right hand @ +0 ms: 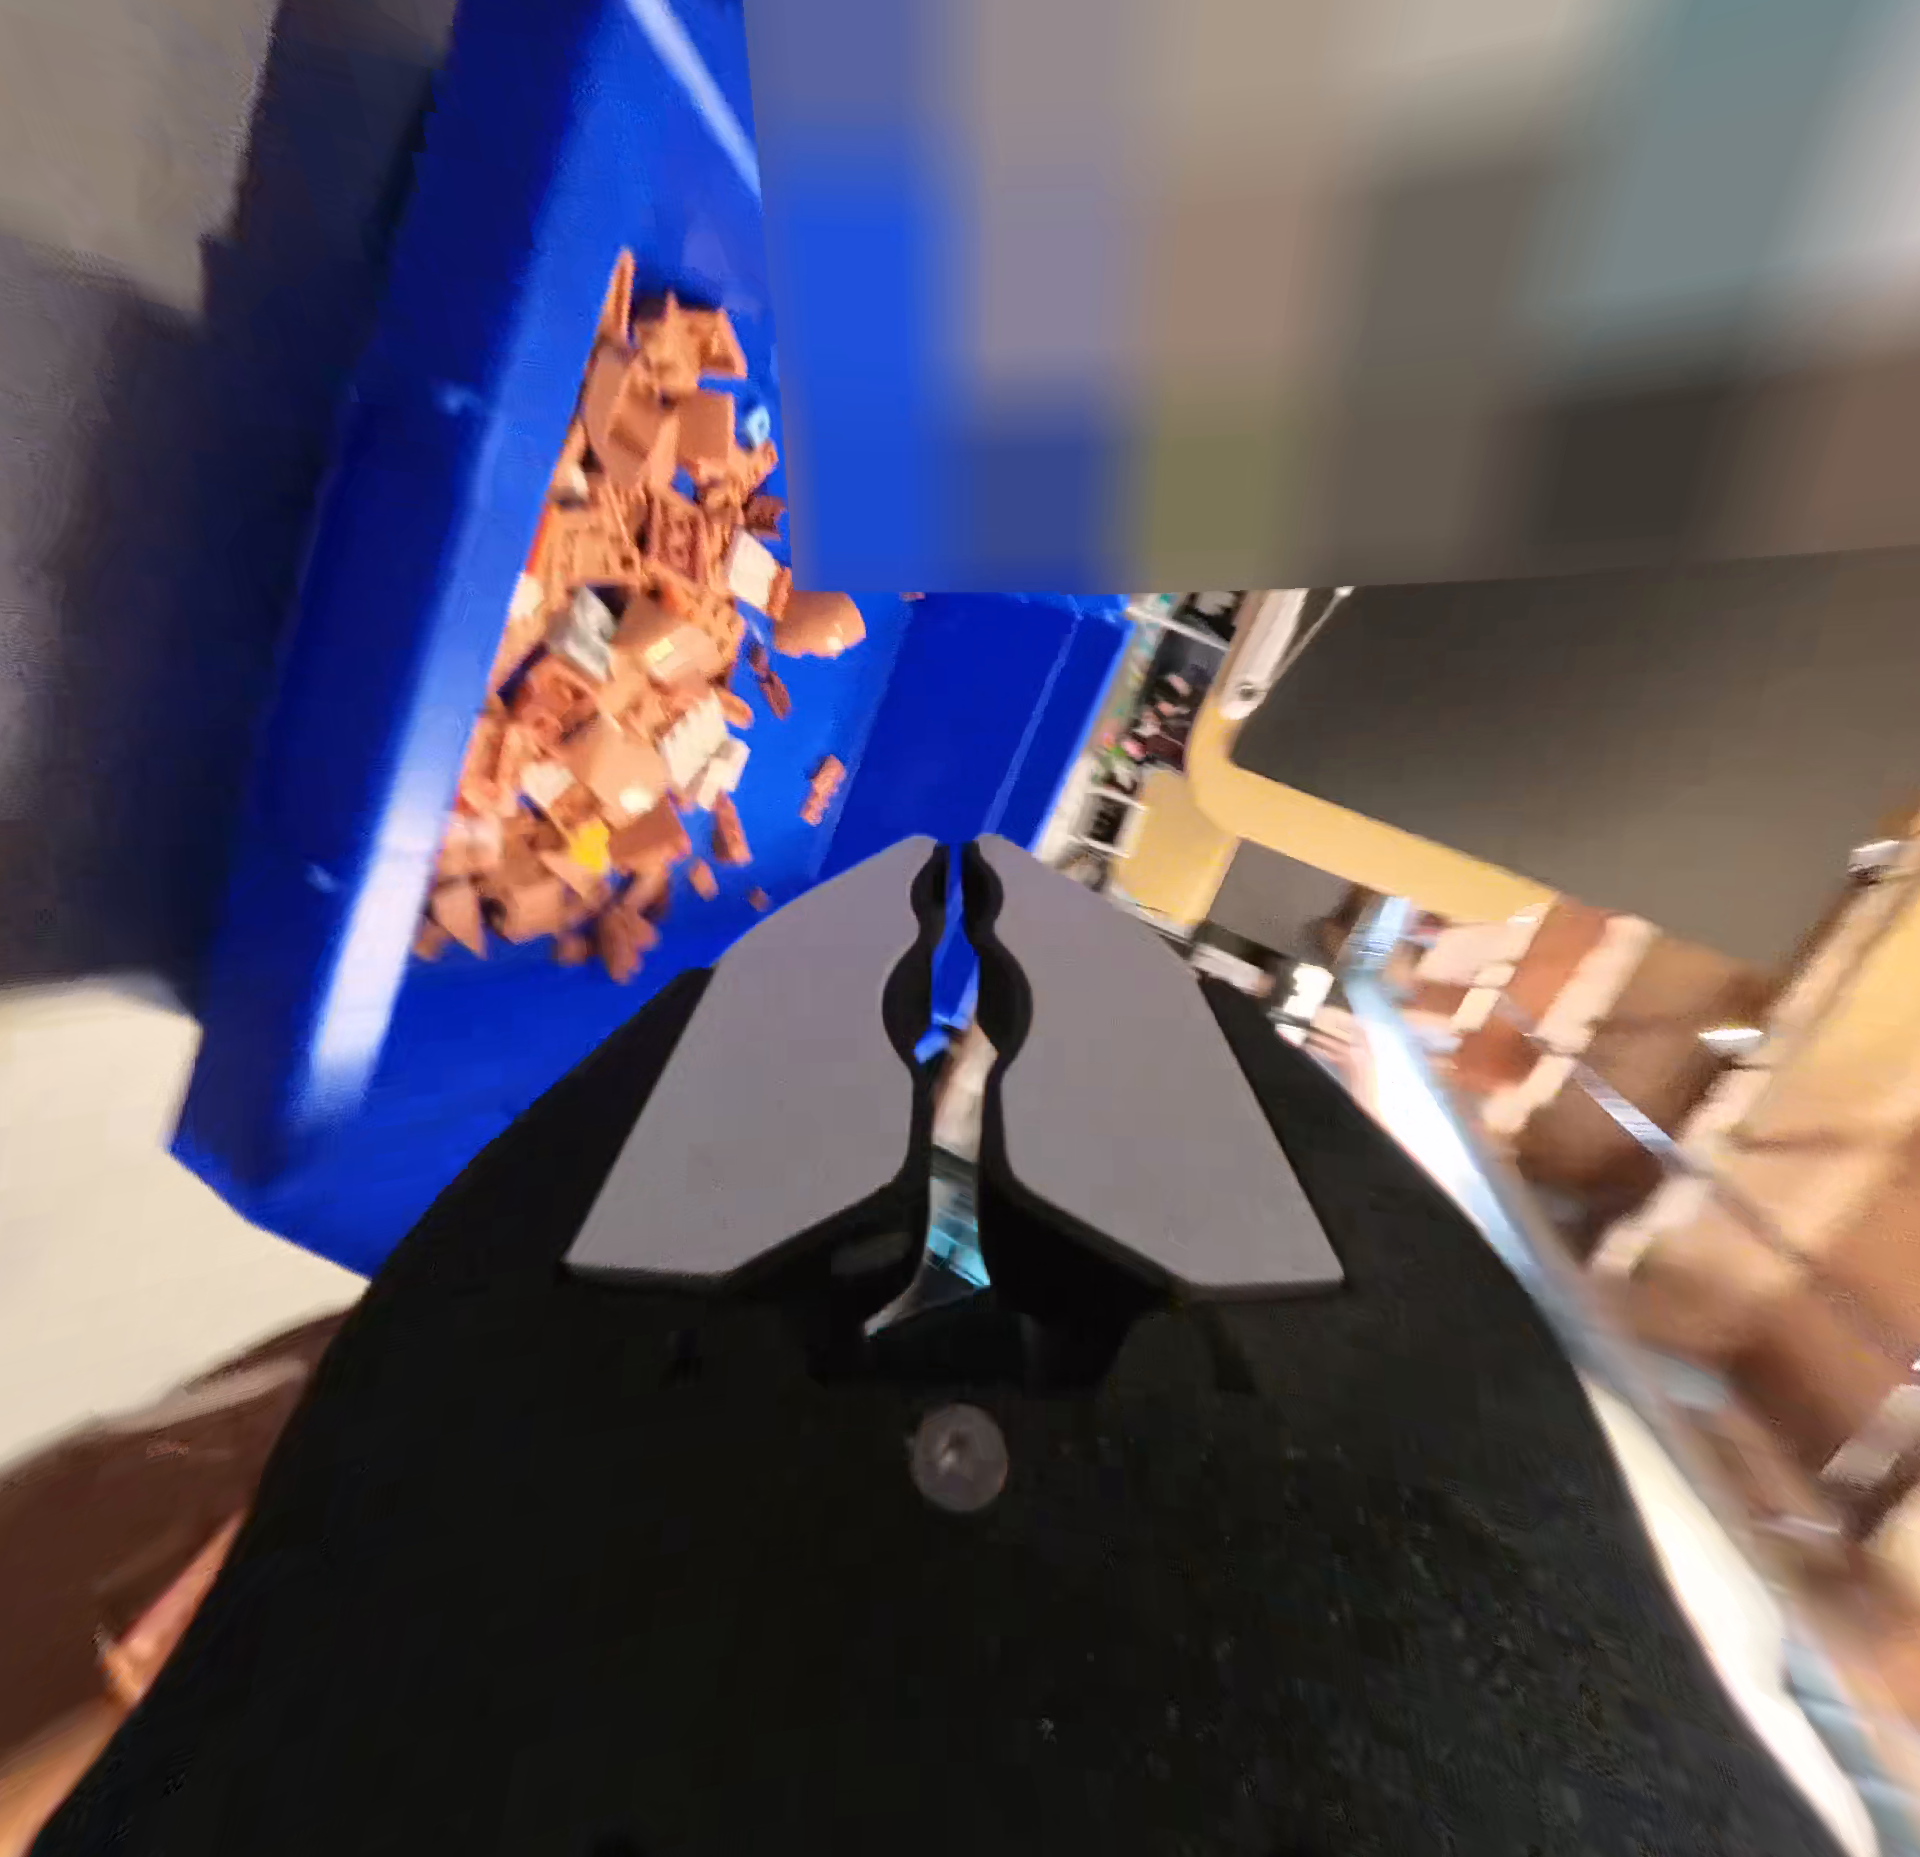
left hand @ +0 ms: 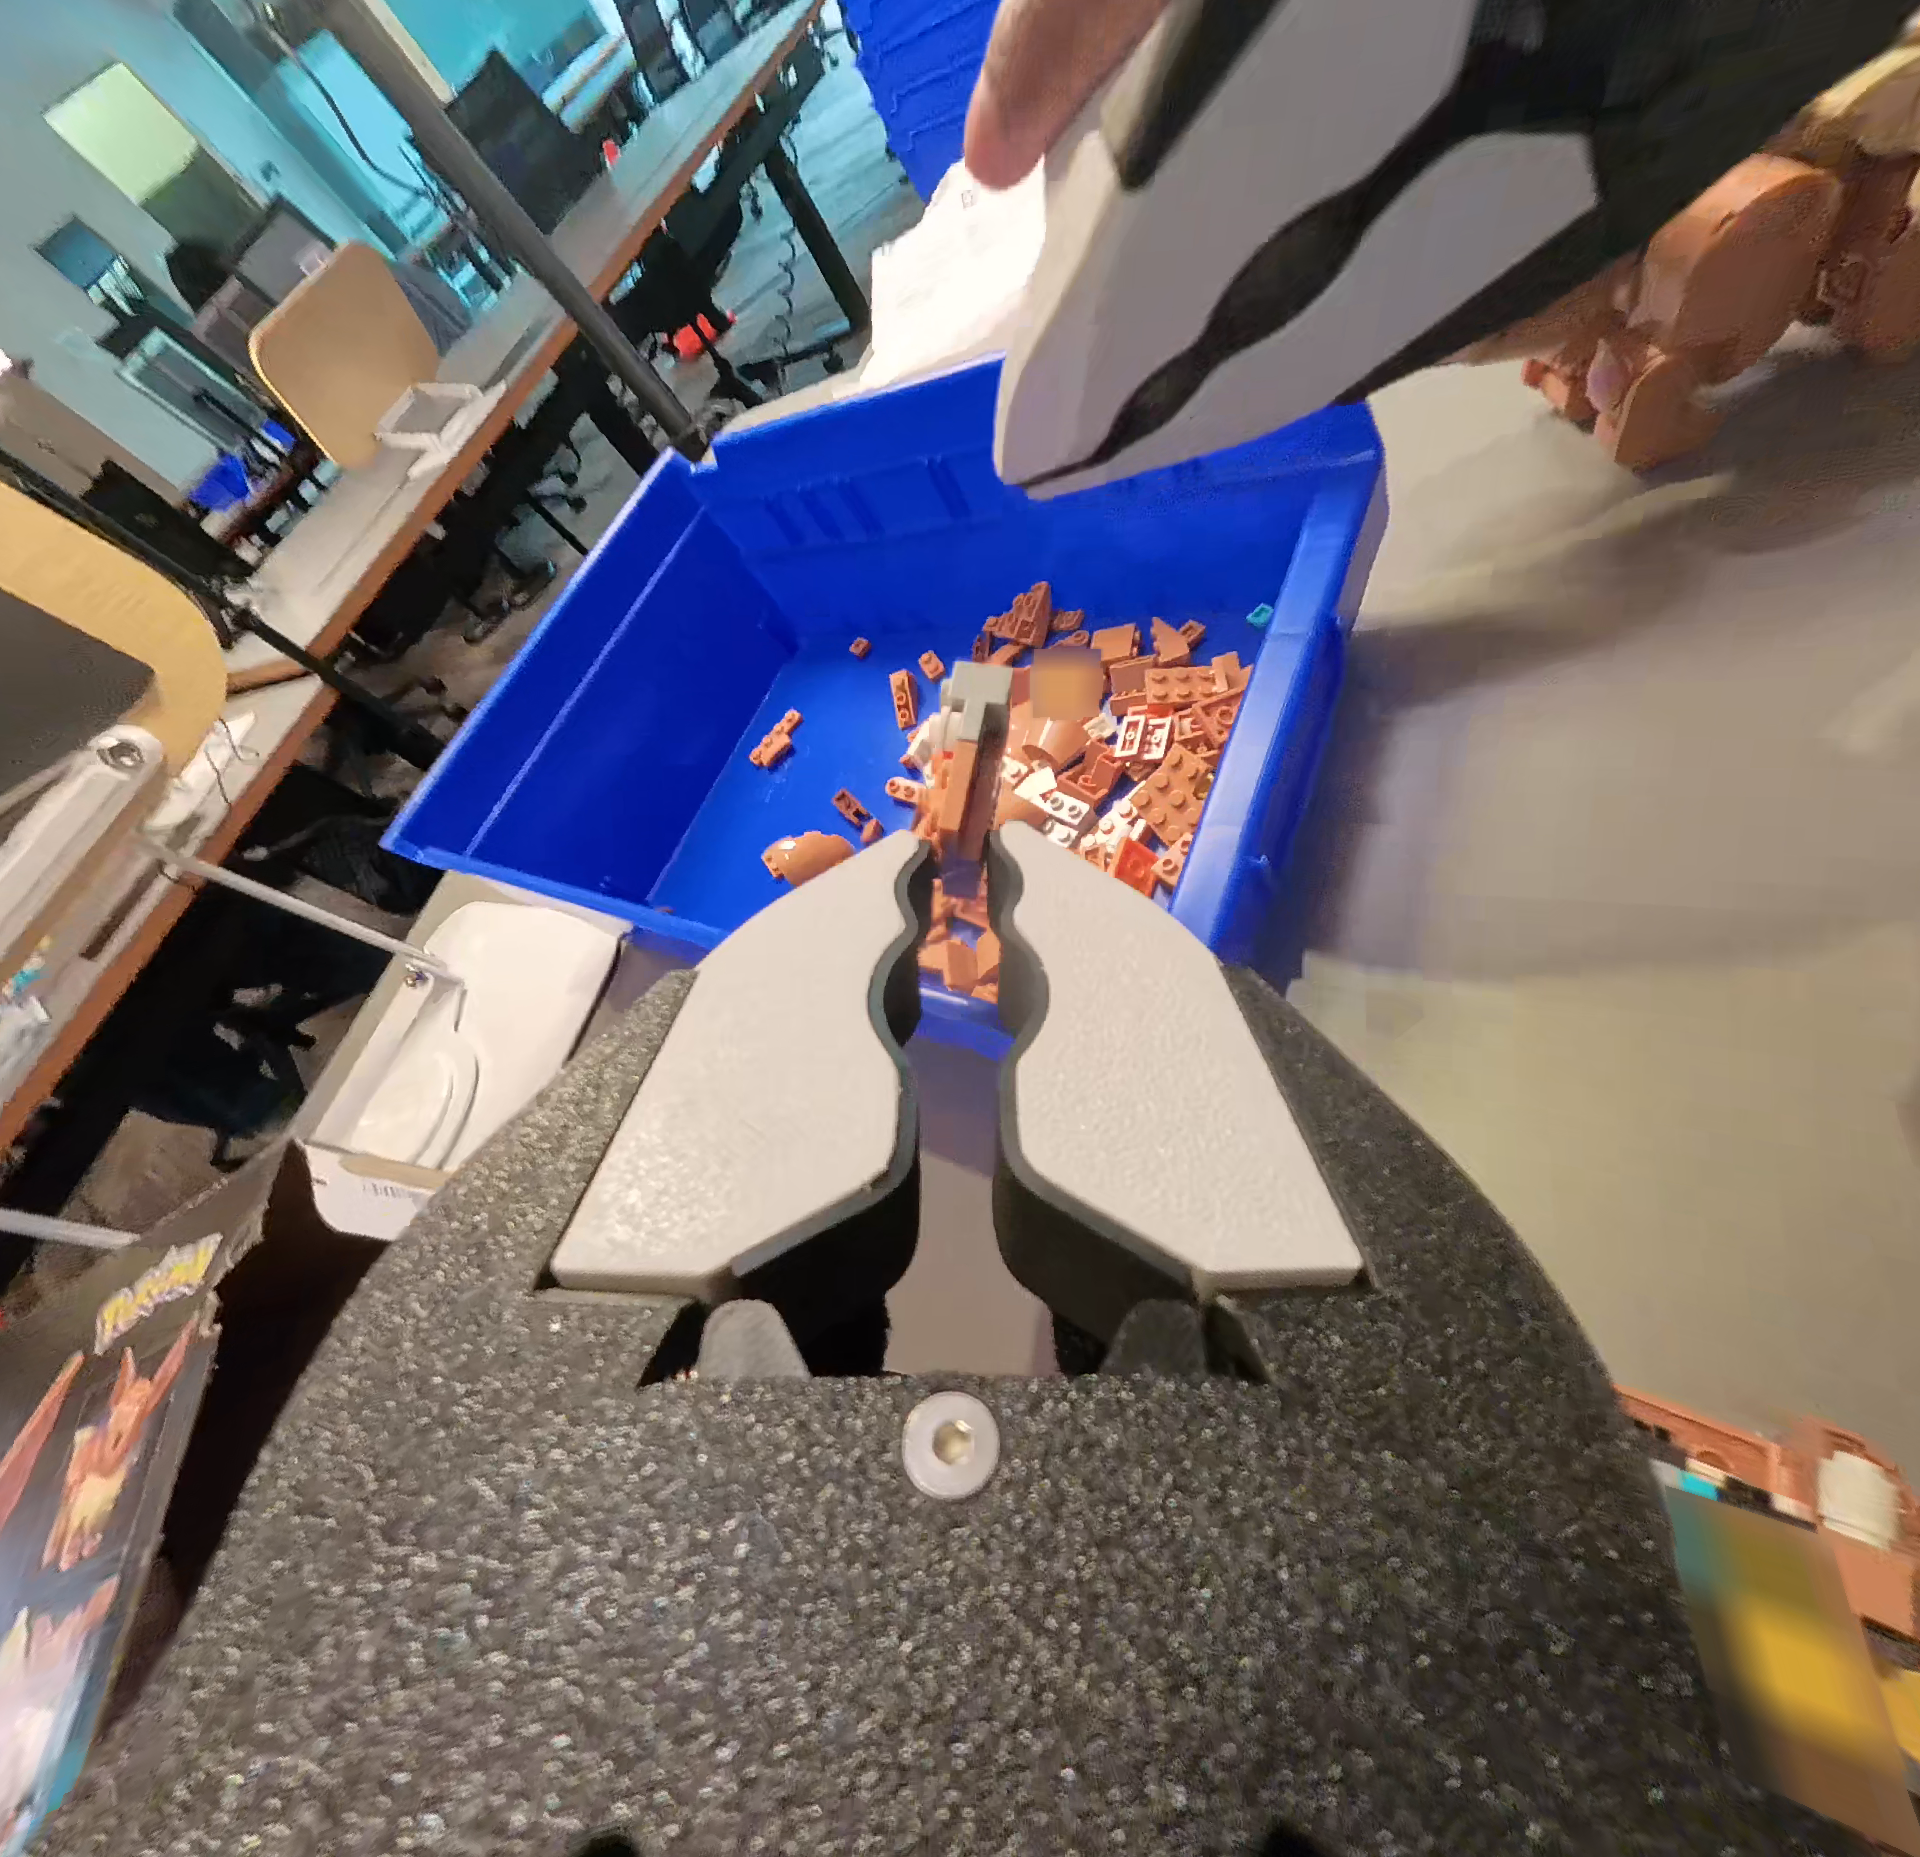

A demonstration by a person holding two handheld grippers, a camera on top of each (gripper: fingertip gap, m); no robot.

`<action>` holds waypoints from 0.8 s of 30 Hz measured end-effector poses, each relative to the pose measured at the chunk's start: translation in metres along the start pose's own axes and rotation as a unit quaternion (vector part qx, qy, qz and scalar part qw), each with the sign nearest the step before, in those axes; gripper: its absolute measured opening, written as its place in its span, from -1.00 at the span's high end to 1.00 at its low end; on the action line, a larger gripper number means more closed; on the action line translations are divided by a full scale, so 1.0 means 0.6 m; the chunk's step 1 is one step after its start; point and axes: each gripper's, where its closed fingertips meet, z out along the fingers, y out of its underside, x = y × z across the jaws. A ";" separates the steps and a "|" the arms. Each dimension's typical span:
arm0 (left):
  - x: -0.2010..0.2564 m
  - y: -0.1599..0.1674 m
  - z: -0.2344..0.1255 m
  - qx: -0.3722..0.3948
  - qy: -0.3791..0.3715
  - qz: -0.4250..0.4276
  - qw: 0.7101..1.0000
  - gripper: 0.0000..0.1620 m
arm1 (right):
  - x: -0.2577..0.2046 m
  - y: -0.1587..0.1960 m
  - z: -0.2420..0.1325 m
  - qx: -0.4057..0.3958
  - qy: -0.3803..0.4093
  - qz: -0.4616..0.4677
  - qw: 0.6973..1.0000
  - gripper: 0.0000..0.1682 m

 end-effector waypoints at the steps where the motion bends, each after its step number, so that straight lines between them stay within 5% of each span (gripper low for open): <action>1: -0.001 -0.003 0.000 0.008 -0.006 0.011 1.000 0.88 | -0.005 0.001 0.002 0.024 -0.006 0.045 0.999 0.93; 7: -0.002 -0.010 0.003 0.016 -0.067 0.128 0.989 0.88 | -0.001 -0.045 -0.004 0.138 0.021 0.101 0.985 0.72; 15: 0.010 -0.008 0.009 0.004 -0.107 0.247 0.963 0.88 | 0.008 -0.090 0.008 0.166 0.051 0.096 0.980 0.70; 20: 0.013 -0.006 0.009 0.012 -0.093 0.237 0.967 0.88 | 0.006 -0.096 0.010 0.158 0.054 0.104 0.980 0.84; 24: 0.024 -0.006 0.008 0.042 -0.016 0.123 0.991 0.75 | 0.012 -0.080 0.008 0.112 0.078 0.126 0.983 0.86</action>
